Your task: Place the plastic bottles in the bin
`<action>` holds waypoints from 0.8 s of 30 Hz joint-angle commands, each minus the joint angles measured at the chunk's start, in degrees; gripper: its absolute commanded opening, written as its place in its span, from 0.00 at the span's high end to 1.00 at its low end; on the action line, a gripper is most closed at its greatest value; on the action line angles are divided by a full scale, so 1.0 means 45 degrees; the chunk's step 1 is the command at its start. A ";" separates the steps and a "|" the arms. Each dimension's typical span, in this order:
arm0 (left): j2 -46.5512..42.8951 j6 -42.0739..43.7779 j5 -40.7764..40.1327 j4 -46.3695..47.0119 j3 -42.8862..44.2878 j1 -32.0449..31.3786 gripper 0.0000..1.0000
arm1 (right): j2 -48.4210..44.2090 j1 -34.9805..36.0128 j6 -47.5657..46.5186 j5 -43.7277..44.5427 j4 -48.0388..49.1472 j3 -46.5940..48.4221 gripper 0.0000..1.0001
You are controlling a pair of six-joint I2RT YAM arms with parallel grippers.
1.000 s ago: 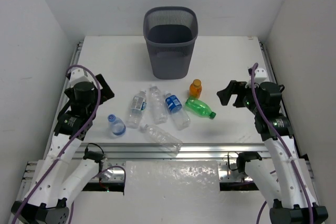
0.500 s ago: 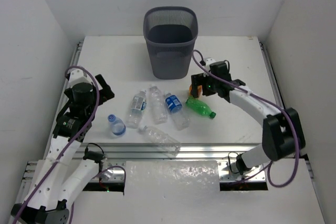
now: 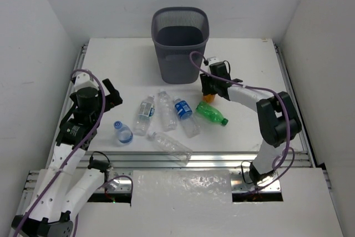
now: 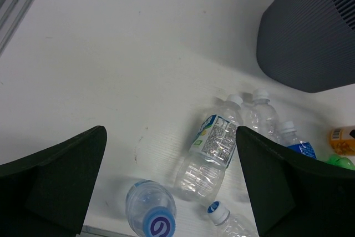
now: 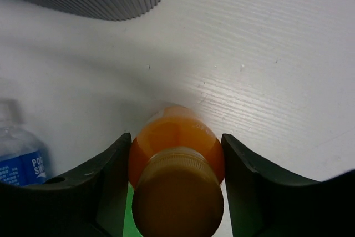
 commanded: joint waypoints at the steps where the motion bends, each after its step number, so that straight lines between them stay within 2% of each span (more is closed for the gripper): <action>1: 0.0020 0.0176 0.0135 0.0631 0.0196 0.0093 0.00 | -0.1533 0.0072 0.0007 0.0581 0.1145 -0.0361 0.61; 6: 0.0059 0.0157 0.0096 0.0650 0.0176 0.0112 0.00 | -0.4091 0.0092 -0.0306 0.0700 0.0953 -0.0384 0.66; 9: 0.0059 0.0079 -0.0137 0.0631 0.0176 0.0132 0.00 | -0.5906 0.0092 -0.0228 0.0311 0.0156 0.0413 0.66; 12: 0.0137 -0.0155 -0.0470 0.0436 0.0273 0.0151 0.00 | -0.6224 0.0092 -0.0189 -0.0411 -0.0646 0.1468 0.65; 13: 0.0234 -0.0369 -0.0626 0.0378 0.0313 0.0151 0.00 | -0.6128 0.0092 -0.0247 -0.0645 -0.0902 0.2497 0.65; 16: 0.0313 -0.0682 -0.0725 0.0104 0.0586 0.0151 0.00 | -0.4978 0.0092 -0.0657 -0.0863 -0.1742 0.4864 0.65; 20: 0.0099 -0.1034 -0.0978 -0.0793 0.1209 0.0151 0.00 | -0.2402 0.0072 -0.0911 -0.1641 -0.3203 0.8261 0.63; 21: -0.0018 -0.1189 -0.1153 -0.0988 0.1308 0.0151 0.00 | -0.1778 0.0072 -0.1008 -0.2011 -0.3538 1.0086 0.63; 22: -0.0039 -0.1694 -0.1290 -0.1474 0.1425 0.0151 0.00 | -0.0282 0.0053 -0.1202 -0.2344 -0.4334 1.1149 0.61; 23: -0.0155 -0.2066 -0.1310 -0.1730 0.1543 0.0151 0.00 | 0.0545 0.0033 -0.1340 -0.2908 -0.4845 1.3383 0.55; 24: -0.0214 -0.2167 -0.1175 -0.1732 0.1563 0.0151 0.00 | 0.1384 0.0014 -0.1380 -0.3184 -0.5352 1.4488 0.55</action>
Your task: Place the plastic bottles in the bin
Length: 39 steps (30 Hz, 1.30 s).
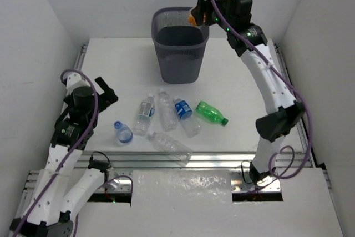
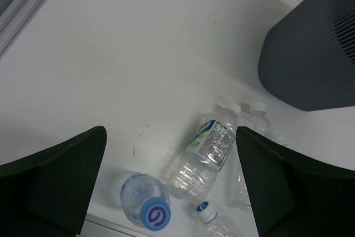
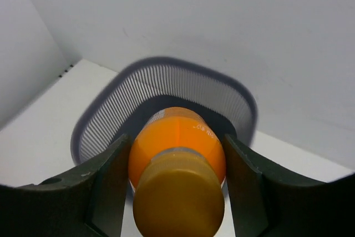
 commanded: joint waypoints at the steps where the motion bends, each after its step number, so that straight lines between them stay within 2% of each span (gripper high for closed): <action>1: -0.0409 -0.1055 -0.0164 -0.0682 0.0684 0.0083 0.00 | 0.2764 -0.0001 -0.0569 -0.1597 -0.2585 0.3769 0.41; 2: -0.0428 -0.1172 0.0185 -0.0762 0.0742 0.0083 0.00 | 0.3874 0.0018 -0.0627 -0.1716 -0.2845 0.5134 0.31; 4: -0.0254 -0.1095 0.0713 -0.1074 0.0878 0.0083 0.00 | 0.3984 0.0019 -0.0569 -0.1543 -0.2888 0.4879 0.01; 7: 0.0214 -0.0628 0.1787 -0.1600 0.0996 0.0064 0.00 | 0.2523 0.0019 -0.0277 -0.0840 -0.1333 0.2500 0.01; 8: 0.0564 -0.0471 0.2390 -0.1660 0.0958 0.0064 0.00 | 0.1957 -0.0001 -0.0160 -0.0683 -0.0995 0.1060 0.01; 9: 0.0722 -0.0180 0.2589 -0.1738 0.0900 0.0064 0.00 | 0.0985 0.0018 -0.0101 -0.0508 -0.0818 0.0543 0.01; 13: 0.1677 0.0271 0.2766 -0.1954 0.0276 0.0025 0.00 | -0.0838 0.0038 0.0056 -0.0350 -0.1069 -0.1370 0.01; 20: 0.3320 0.0761 0.3646 -0.2148 0.0488 -0.0034 0.00 | -0.2852 0.0038 -0.0198 -0.0174 -0.1284 -0.3638 0.01; 25: 0.3146 0.0234 0.3567 -0.3397 0.0899 -0.0053 0.00 | -0.3439 0.0019 -0.0237 -0.0135 -0.1675 -0.4071 0.01; 30: 0.3478 0.0214 0.4795 -0.4958 0.0820 -0.0053 0.00 | -0.4297 0.0038 0.0173 -0.0660 -0.1267 -0.5317 0.01; 33: 0.3497 0.0000 0.4312 -0.5469 0.1074 -0.0053 0.01 | -0.4864 0.0019 0.0329 -0.1052 -0.0799 -0.6157 0.01; 35: 0.3633 -0.0079 0.4563 -0.5470 0.0978 -0.0053 0.03 | -0.5118 0.0019 0.0310 -0.1286 -0.0563 -0.6433 0.01; 37: 0.3965 -0.0079 0.4758 -0.5314 0.0646 -0.0054 0.11 | -0.5197 0.0018 0.0193 -0.1326 -0.0543 -0.6610 0.01; 39: 0.4315 -0.0099 0.4817 -0.5060 0.0431 -0.0053 0.25 | -0.5294 0.0019 0.0076 -0.1346 -0.0484 -0.6746 0.01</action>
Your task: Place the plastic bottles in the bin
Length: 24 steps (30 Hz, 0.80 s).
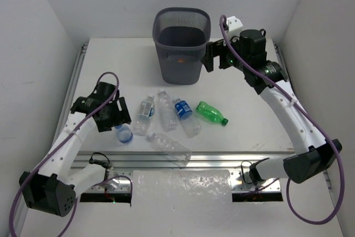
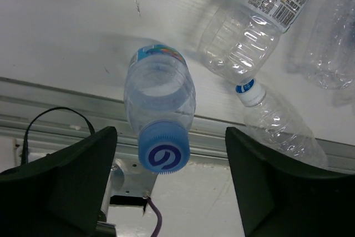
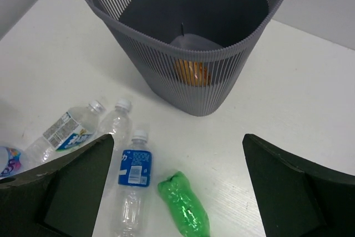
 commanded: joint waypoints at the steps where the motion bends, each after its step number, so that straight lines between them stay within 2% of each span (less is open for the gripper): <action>1: 0.0461 -0.0123 0.0368 0.0288 -0.0080 -0.0044 0.28 | -0.0603 0.0023 -0.0085 -0.0355 0.0978 -0.0073 0.01; 5: 0.0774 -0.0162 0.0291 0.0348 -0.0139 -0.0044 0.65 | -0.0915 0.0023 -0.0222 -0.0375 0.1232 -0.0327 0.01; 7: 0.0949 -0.0220 0.0037 0.0076 0.0055 -0.0063 0.76 | -0.0974 0.0004 -0.0280 -0.0316 0.1232 -0.0366 0.01; 8: 0.0969 -0.0221 -0.0137 -0.0042 0.0347 -0.0063 0.91 | -0.1032 0.0004 -0.0300 -0.0316 0.1251 -0.0405 0.01; 9: 0.0969 -0.0259 -0.0294 -0.0178 0.0524 -0.0063 0.95 | -0.1052 0.0004 -0.0300 -0.0316 0.1271 -0.0444 0.01; 15: 0.0502 -0.0416 -0.2403 -0.1409 0.2963 -0.0063 1.00 | -0.1052 0.0004 -0.0261 -0.0336 0.1330 -0.0542 0.01; 19: 0.0169 -0.0709 -0.3498 -0.0847 0.6159 -0.0063 1.00 | -0.0994 -0.0016 -0.0202 -0.0044 0.0980 -0.0348 0.01; 21: 0.0265 -0.0145 -0.2800 0.0475 0.7297 -0.0063 1.00 | -0.0955 -0.0113 0.0051 0.0288 0.0667 -0.0036 0.01; 24: 0.1220 0.0793 -0.0360 0.2176 1.0065 -0.0063 1.00 | -0.1090 -0.0347 0.0480 0.0952 0.0082 0.0083 0.01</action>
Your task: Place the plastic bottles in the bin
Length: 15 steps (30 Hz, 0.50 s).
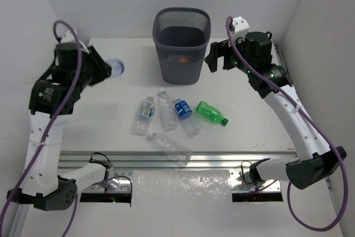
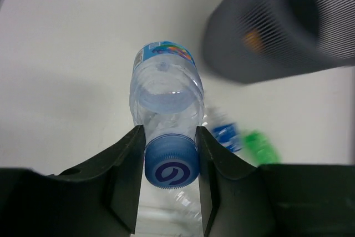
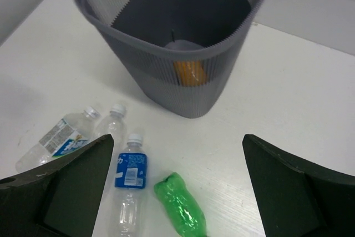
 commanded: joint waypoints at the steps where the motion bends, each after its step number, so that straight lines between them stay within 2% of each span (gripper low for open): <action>1: 0.1186 0.1124 0.2367 0.2745 0.2642 -0.0063 1.00 | -0.0372 -0.0516 0.0617 0.0803 -0.0343 0.0380 0.01; 2: 0.1619 0.1223 0.3515 0.3097 0.3208 -0.0063 1.00 | -0.0450 -0.0693 0.1005 0.0687 -0.0401 0.0243 0.01; 9: 0.6188 0.1634 0.6141 0.5947 0.7542 -0.0063 1.00 | -0.2051 -0.1593 0.1790 0.0275 0.0145 -0.2627 0.01; 11: 0.8003 0.1771 0.6940 0.6166 0.8599 -0.0063 1.00 | -0.2460 -0.1671 0.1848 0.0315 0.0106 -0.3448 0.01; 12: 0.9228 0.1791 0.7274 0.6302 0.9726 -0.0063 1.00 | -0.2579 -0.1671 0.1849 0.0218 0.0048 -0.3721 0.01; 14: 1.0309 0.1714 0.7917 0.6613 1.0748 -0.0063 0.99 | -0.2852 -0.1691 0.1907 0.0081 -0.0031 -0.4405 0.01; 15: 1.0701 0.1635 0.8173 0.6945 1.1082 -0.0063 0.84 | -0.2931 -0.1691 0.1888 -0.0113 -0.0011 -0.4678 0.01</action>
